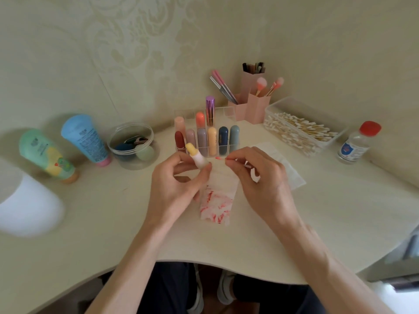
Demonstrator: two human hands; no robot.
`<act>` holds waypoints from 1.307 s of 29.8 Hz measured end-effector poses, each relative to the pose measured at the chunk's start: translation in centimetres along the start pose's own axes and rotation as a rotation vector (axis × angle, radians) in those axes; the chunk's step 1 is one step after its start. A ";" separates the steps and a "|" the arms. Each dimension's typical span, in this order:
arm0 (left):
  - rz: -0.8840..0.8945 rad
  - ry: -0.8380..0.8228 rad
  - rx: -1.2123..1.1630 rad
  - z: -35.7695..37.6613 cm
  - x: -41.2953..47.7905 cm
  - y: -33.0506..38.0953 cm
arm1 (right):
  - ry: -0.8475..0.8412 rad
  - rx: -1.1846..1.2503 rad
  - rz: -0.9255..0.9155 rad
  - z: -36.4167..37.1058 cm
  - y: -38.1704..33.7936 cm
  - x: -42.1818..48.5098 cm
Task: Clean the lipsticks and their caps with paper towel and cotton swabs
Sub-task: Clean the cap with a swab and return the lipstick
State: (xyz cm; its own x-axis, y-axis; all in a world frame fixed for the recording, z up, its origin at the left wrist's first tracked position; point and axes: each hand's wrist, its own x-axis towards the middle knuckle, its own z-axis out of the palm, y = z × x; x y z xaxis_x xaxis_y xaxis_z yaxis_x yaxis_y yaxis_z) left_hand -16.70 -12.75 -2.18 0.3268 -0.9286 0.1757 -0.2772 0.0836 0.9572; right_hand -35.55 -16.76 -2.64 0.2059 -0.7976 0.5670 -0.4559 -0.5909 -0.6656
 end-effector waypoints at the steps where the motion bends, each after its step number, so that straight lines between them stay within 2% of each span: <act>1: -0.024 -0.036 -0.070 -0.4 -0.2 0.1 | 0.010 0.053 -0.014 0.0 -0.3 0.0; 6: -0.072 -0.182 -0.225 -1.6 -1.0 -0.1 | -0.015 0.170 -0.087 0.2 -0.4 0.0; 16: 0.015 -0.268 -0.173 -1.5 -1.2 -0.5 | -0.076 0.132 -0.130 0.4 -0.5 -0.1; 29: 0.119 -0.299 -0.106 -1.3 -0.8 -1.9 | -0.216 0.426 0.166 0.6 0.0 -0.3; 39: 0.166 -0.310 -0.128 -1.0 -0.9 -1.6 | -0.209 0.375 0.116 0.7 0.2 -0.3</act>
State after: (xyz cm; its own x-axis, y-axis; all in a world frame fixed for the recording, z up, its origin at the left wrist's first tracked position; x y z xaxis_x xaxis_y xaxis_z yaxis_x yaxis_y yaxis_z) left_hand -15.66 -11.65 -3.61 -0.0077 -0.9623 0.2720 -0.1823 0.2688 0.9458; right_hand -35.06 -16.70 -3.27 0.3604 -0.8456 0.3937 -0.1482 -0.4686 -0.8709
